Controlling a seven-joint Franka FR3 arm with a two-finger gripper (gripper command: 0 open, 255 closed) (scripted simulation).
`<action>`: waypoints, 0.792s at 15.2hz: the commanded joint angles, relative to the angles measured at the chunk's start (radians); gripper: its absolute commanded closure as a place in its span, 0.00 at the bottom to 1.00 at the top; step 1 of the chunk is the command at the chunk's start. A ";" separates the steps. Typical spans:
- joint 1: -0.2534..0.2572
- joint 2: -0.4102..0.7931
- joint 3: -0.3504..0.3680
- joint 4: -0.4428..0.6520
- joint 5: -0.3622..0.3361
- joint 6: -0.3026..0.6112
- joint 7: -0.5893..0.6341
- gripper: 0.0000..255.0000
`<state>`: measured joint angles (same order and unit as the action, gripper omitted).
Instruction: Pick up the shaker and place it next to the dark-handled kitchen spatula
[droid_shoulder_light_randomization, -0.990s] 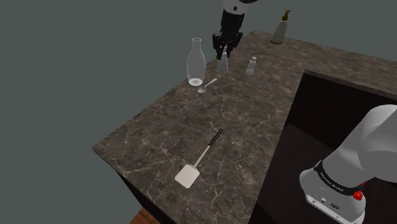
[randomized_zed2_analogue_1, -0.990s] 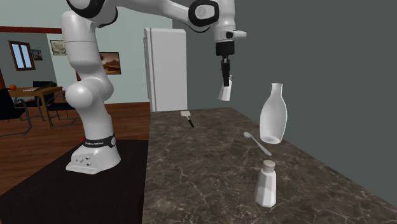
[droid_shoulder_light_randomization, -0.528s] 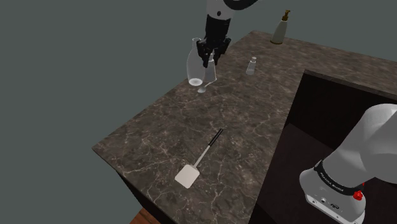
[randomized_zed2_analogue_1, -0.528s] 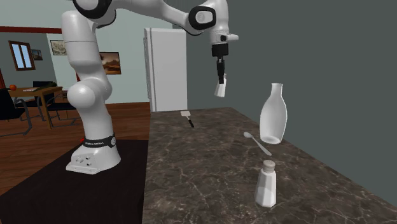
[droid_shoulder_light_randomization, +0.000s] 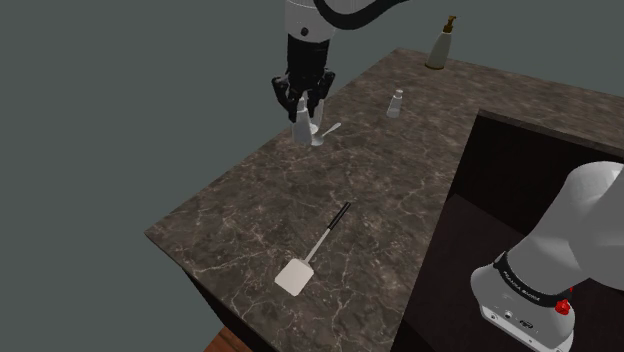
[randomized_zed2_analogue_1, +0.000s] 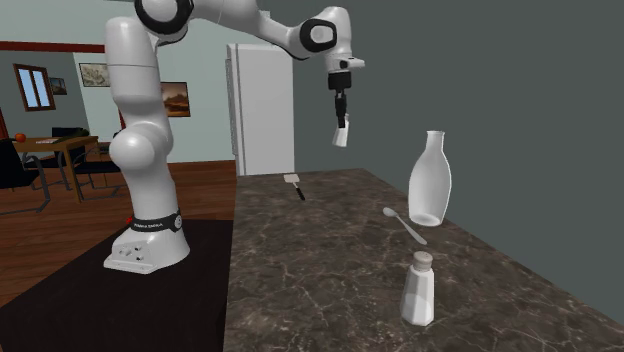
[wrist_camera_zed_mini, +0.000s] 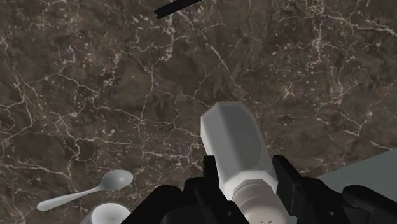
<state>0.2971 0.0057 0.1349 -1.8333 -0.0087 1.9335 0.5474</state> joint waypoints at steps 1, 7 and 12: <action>0.026 0.036 0.025 0.047 -0.011 -0.012 0.055 1.00; 0.074 0.105 0.064 0.106 -0.036 -0.005 0.148 1.00; 0.074 0.112 0.064 0.048 -0.038 0.060 0.151 1.00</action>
<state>0.3714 0.1167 0.1987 -1.7749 -0.0468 1.9815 0.6979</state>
